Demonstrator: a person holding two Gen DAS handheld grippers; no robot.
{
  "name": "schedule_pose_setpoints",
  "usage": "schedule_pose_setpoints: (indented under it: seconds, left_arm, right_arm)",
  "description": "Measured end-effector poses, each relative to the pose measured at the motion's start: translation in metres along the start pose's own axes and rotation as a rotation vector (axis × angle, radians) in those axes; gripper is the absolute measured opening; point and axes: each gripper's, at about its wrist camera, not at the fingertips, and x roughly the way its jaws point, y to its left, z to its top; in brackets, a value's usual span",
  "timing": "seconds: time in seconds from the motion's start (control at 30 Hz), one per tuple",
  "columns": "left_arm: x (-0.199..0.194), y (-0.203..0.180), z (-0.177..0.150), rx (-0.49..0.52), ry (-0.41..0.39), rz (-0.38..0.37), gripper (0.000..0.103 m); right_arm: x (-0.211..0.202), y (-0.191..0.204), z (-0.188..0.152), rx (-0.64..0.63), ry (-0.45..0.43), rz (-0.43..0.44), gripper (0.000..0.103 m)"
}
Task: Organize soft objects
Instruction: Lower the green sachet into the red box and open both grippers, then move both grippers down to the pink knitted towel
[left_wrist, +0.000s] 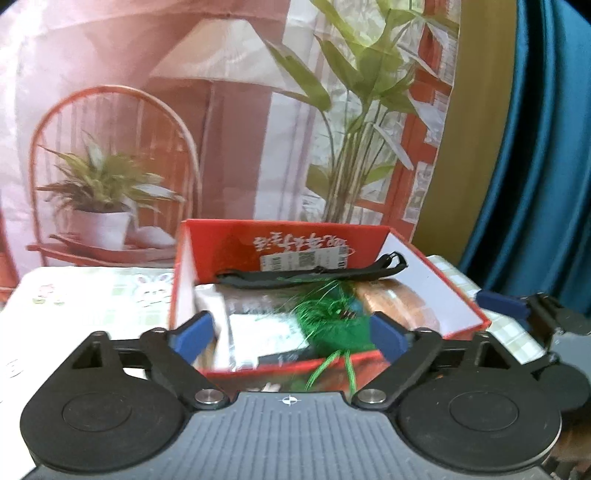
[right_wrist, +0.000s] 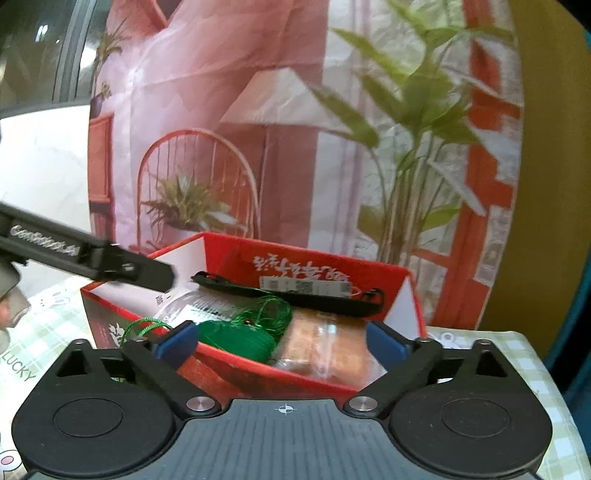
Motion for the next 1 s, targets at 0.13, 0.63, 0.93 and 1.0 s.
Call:
schedule_pose_setpoints:
  seconds: [0.13,0.63,0.93,1.0]
  left_arm:
    - [-0.022,-0.002,-0.021,-0.017,-0.009,0.075,0.103]
    - [-0.014,0.014,-0.105,-0.125,0.231,0.250,0.103]
    - [-0.003,0.019,-0.125,-0.142,0.299,0.253,0.103]
    - [0.000,0.022,-0.128,-0.162,0.307,0.248,0.103]
  right_arm:
    - [-0.016,-0.007,-0.014,0.035,-0.012,-0.022,0.103]
    - [-0.016,-0.011,-0.085,0.090,0.153,-0.135,0.103]
    - [-0.002,-0.007,-0.101,0.050,0.236,-0.143,0.103]
    - [0.002,-0.006,-0.102,0.054,0.263,-0.141,0.103]
